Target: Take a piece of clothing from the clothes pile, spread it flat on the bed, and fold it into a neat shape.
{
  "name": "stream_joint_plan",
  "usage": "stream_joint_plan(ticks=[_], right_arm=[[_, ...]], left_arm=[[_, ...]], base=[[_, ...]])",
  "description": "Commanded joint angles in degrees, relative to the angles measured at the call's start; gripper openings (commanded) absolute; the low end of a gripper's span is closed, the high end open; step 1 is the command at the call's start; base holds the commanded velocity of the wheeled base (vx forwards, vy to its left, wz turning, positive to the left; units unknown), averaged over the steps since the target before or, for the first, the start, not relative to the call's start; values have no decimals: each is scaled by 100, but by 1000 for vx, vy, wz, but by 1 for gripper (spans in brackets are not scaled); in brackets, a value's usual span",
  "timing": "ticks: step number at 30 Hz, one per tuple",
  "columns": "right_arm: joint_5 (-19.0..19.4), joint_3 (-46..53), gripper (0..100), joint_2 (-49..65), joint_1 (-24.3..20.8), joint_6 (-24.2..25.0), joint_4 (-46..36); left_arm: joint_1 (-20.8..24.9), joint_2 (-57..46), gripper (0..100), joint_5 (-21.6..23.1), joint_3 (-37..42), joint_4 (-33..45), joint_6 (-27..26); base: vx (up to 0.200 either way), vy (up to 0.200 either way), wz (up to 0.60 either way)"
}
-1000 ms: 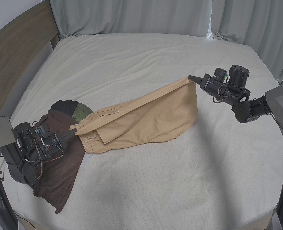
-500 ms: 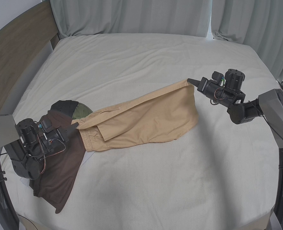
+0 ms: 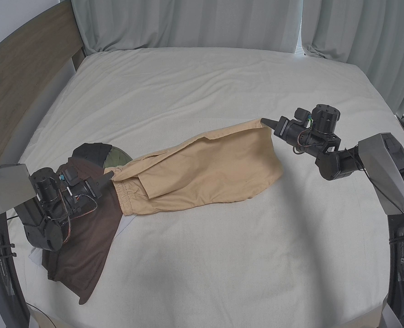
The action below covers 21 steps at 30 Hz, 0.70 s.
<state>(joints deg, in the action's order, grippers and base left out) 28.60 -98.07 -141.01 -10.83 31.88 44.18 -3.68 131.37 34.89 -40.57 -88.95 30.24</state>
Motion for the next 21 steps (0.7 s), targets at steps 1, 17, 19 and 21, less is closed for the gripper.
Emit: stream_joint_plan(ticks=[1, 17, 19, 21], right_arm=[[5, -54, 0, -120, -42, -6, 3], [-443, -863, 100, -427, -60, -6, -129], [-460, -687, 100, -304, -69, -6, -111], [-469, -467, 100, -181, -69, -24, -85]], left_arm=[[-10, 117, 0, 0, -56, -8, -1], [-115, 126, 100, -79, -232, -8, -10], [-142, 117, 100, -123, -206, -17, -27], [-186, 56, 100, -132, -144, -17, -27]], base=[[0, 0, 0], [0, 0, 0], [0, 0, 0], [0, 0, 0]])
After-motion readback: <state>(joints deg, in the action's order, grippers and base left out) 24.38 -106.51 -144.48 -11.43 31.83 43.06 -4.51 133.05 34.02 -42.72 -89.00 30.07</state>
